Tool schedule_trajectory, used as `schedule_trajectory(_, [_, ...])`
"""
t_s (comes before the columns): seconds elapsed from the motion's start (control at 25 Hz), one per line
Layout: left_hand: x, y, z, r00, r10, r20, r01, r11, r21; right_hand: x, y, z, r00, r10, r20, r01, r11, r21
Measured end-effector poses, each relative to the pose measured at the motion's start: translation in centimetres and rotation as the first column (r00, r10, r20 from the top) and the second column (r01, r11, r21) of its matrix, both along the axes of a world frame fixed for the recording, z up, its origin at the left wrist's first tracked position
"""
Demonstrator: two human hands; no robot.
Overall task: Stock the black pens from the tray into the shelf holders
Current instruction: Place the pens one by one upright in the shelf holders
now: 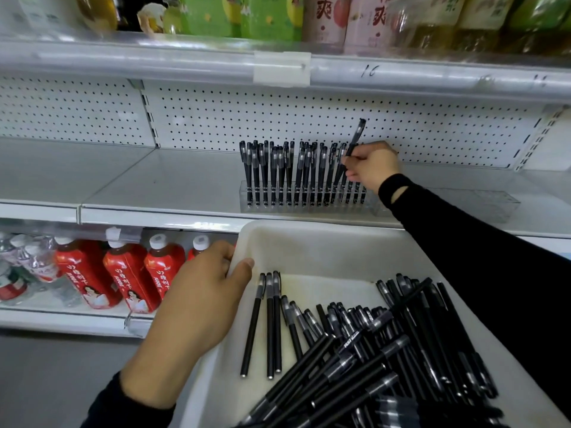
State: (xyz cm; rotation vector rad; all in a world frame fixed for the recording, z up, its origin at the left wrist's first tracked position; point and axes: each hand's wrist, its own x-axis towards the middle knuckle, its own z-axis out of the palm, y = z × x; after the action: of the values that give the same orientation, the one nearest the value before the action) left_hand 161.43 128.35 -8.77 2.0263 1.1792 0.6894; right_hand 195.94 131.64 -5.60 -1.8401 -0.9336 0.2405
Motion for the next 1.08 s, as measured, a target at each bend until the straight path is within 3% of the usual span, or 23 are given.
schedule_trajectory(0.2, [-0.1, -0.1, 0.0, 1.0, -0.003, -0.006, 0.003, 1.0, 0.002, -0.1, 2.2, 0.1, 0.969, 0.002, 0.247, 0.061, 0.967, -0.247])
schedule_trajectory(0.36, [-0.1, -0.2, 0.1, 1.0, -0.003, 0.003, 0.003, 1.0, 0.013, -0.4, 2.5, 0.6, 0.937, -0.004, 0.349, 0.125, 0.938, -0.324])
schedule_trajectory(0.76, [-0.2, -0.8, 0.6, 1.0, -0.022, -0.011, 0.022, 0.999, 0.041, -0.2, 1.8, -1.1, 0.896, 0.037, 0.441, 0.144, 0.918, -0.37])
schedule_trajectory(1.08, [-0.6, -0.7, 0.3, 1.0, -0.023, -0.008, 0.023, 1.0, -0.007, 0.3, 2.4, -2.3, 0.94, 0.02, 0.342, 0.127, 0.907, -0.402])
